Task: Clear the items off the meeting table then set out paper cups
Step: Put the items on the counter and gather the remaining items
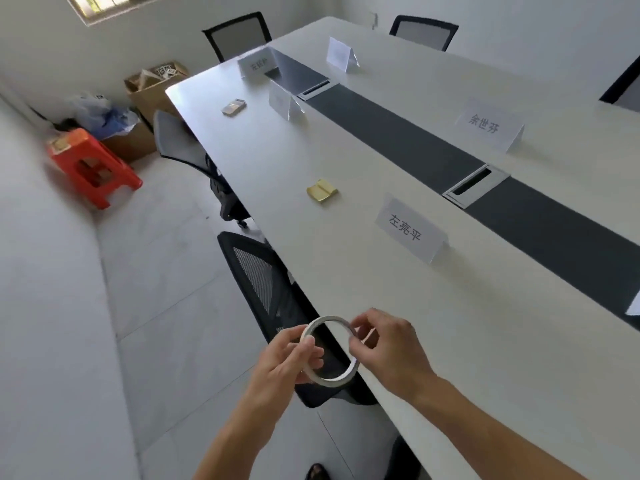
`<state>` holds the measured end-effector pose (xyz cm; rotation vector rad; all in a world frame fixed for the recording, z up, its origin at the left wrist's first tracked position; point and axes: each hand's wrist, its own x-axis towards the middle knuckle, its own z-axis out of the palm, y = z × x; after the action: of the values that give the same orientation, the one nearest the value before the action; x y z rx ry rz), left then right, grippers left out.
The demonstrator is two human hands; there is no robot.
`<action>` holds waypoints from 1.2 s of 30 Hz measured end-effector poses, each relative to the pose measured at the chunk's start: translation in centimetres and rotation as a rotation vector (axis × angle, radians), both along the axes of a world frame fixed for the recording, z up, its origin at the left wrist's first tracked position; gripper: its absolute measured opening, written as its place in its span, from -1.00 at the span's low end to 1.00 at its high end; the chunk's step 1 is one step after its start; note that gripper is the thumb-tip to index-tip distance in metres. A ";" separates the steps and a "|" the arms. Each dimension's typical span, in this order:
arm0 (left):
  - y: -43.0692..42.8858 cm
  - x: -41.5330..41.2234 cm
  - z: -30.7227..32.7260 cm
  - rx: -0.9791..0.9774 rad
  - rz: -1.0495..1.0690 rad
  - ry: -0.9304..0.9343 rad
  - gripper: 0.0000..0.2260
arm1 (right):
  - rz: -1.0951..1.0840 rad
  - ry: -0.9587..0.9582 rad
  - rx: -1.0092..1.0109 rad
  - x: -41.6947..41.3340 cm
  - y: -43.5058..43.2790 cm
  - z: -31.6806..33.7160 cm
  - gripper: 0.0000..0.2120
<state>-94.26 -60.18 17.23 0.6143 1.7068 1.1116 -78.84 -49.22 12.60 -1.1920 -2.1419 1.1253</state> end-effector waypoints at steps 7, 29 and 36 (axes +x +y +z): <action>-7.1 -7.7 1.7 0.183 0.294 -0.030 -0.82 | 0.292 0.056 -0.168 -9.4 -5.2 2.2 -0.85; -22.9 -41.0 -1.2 -0.019 0.580 0.152 -0.90 | 0.175 -0.127 -0.568 -32.6 -8.4 -1.0 -0.90; -14.0 -50.5 -0.8 -0.035 0.511 0.166 -0.90 | 0.188 -0.106 -0.569 -44.9 0.1 -2.9 -0.89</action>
<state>-144.79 -74.13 16.42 0.2533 2.0907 1.4075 -123.72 -49.11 9.65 -1.3181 -2.1097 1.8814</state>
